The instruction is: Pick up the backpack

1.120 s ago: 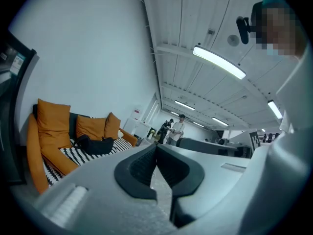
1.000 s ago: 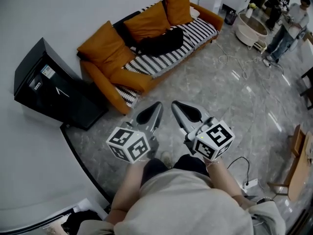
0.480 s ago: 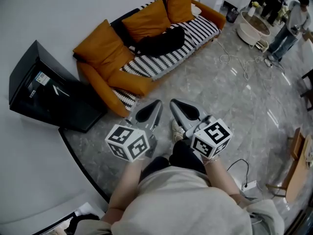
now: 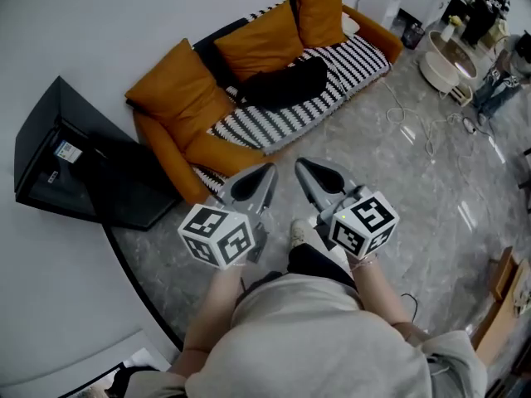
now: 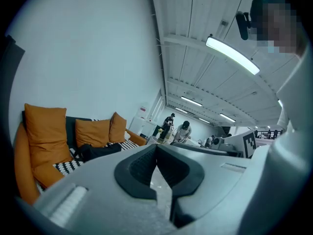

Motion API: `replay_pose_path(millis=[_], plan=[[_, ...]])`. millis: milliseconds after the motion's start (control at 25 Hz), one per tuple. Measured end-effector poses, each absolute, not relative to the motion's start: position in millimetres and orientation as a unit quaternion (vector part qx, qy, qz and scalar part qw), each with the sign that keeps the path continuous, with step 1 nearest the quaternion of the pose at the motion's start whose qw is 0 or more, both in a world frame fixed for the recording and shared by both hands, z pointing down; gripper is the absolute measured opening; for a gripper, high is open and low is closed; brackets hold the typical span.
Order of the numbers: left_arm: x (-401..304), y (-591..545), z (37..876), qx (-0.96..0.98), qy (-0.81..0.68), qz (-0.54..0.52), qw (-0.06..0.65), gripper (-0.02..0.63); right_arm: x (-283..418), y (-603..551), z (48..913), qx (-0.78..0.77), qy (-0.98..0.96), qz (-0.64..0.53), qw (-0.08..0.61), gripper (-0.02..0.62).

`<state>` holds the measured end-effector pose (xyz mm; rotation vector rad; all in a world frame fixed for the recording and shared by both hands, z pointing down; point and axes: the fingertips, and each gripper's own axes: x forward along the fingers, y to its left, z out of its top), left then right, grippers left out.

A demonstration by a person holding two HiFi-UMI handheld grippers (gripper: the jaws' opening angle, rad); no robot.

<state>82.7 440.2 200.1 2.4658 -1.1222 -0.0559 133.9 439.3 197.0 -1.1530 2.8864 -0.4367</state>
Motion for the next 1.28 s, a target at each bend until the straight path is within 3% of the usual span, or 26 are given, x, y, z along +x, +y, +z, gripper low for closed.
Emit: replay_pose_path(millis=[680, 1280], plan=[[137.3, 286.0, 203.1, 0.867, -0.431, -0.055, 0.246, 0.006, 185.1, 294.0, 204.9, -0.318, 0.937, -0.141, -0.021, 0.003], [102.1, 229.5, 228.3, 0.849, -0.475, -0.012, 0.232, 0.005, 159.5, 237.0, 213.1, -0.297, 0.942, -0.159, -0.012, 0.003]])
